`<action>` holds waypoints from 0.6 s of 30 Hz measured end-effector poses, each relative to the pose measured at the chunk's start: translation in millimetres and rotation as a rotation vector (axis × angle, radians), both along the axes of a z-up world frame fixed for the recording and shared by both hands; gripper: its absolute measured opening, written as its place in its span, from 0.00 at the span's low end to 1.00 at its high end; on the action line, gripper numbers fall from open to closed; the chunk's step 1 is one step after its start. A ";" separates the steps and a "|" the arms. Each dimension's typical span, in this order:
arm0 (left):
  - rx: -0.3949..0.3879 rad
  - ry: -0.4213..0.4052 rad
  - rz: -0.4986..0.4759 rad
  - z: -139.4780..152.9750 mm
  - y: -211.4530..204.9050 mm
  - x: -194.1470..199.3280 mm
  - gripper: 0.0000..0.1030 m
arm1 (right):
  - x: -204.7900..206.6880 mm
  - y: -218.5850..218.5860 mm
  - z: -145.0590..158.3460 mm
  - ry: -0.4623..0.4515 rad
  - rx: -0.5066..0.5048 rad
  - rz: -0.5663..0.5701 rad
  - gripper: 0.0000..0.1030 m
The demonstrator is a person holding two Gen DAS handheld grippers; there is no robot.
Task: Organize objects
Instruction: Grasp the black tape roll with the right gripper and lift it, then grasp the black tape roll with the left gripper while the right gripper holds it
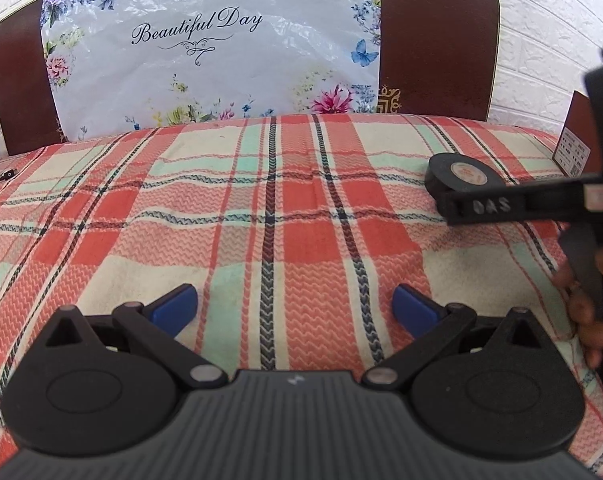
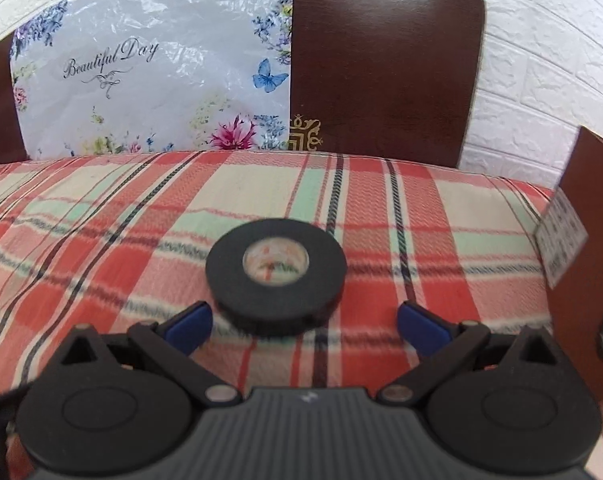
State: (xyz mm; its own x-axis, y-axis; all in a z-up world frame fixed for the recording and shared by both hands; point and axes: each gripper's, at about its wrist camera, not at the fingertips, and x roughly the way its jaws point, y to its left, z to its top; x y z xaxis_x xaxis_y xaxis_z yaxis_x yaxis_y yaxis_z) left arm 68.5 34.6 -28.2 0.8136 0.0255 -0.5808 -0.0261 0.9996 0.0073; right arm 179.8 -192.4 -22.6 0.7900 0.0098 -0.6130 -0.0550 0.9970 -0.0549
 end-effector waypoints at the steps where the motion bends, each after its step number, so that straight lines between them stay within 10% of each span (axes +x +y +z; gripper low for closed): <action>1: -0.001 0.000 0.000 0.1 0.2 0.1 1.00 | 5.4 2.0 -0.8 -0.002 -0.003 0.019 0.96; 3: -0.001 0.000 0.002 0.0 0.0 0.5 1.00 | 10.4 4.6 -0.5 -0.007 0.009 0.054 0.79; 18: -0.003 0.001 -0.002 1.9 1.1 1.0 1.00 | -116.6 -40.2 10.1 0.058 -0.036 0.150 0.79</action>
